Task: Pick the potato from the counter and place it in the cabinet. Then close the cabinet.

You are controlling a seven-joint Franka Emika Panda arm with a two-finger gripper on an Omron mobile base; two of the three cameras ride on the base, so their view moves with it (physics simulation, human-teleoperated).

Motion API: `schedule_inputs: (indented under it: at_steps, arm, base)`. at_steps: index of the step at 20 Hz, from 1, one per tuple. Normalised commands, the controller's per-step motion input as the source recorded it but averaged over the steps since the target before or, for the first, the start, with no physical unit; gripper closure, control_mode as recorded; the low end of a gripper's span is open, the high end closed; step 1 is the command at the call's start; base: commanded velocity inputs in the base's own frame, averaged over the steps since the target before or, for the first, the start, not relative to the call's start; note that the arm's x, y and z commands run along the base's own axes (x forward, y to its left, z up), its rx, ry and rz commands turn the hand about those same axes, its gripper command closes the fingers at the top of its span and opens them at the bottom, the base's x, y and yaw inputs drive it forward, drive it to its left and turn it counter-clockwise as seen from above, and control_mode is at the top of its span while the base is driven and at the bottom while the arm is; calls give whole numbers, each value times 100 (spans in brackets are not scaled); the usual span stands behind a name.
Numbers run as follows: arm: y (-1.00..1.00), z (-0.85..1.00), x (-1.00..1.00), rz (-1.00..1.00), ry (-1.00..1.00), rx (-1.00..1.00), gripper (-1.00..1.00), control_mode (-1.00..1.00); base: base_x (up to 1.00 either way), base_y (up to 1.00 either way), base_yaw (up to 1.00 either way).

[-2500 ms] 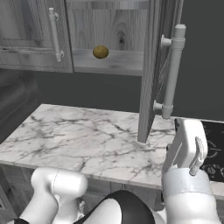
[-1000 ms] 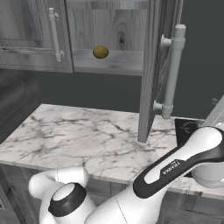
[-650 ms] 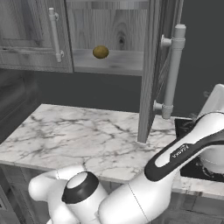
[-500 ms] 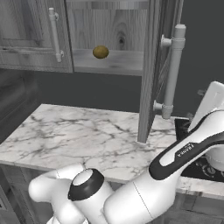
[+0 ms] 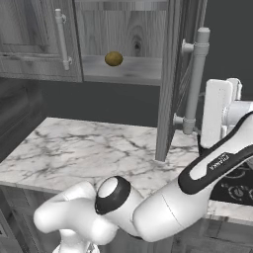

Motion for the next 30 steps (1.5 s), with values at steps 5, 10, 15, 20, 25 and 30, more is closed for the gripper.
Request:
schedule_inputs:
  at_steps: [5,10,15,20,25,30]
  arm:
    - [83,61,-33,26,0,-9,-100,-100]
    - [84,61,-47,13,-4,-5,-100,-100]
    - [69,5,17,-2,-1,-9,-100,-100]
    - [75,-41,69,-15,-2,-10,-100,-100]
    - [87,-63,97,-22,-13,-11,-100,-100]
    - [68,-78,100,-29,-25,-14,-100,-100]
  base:
    - [0,0,0]
    - [0,0,0]
    - [0,0,0]
    - [0,0,0]
    - [0,0,0]
    - [0,0,0]
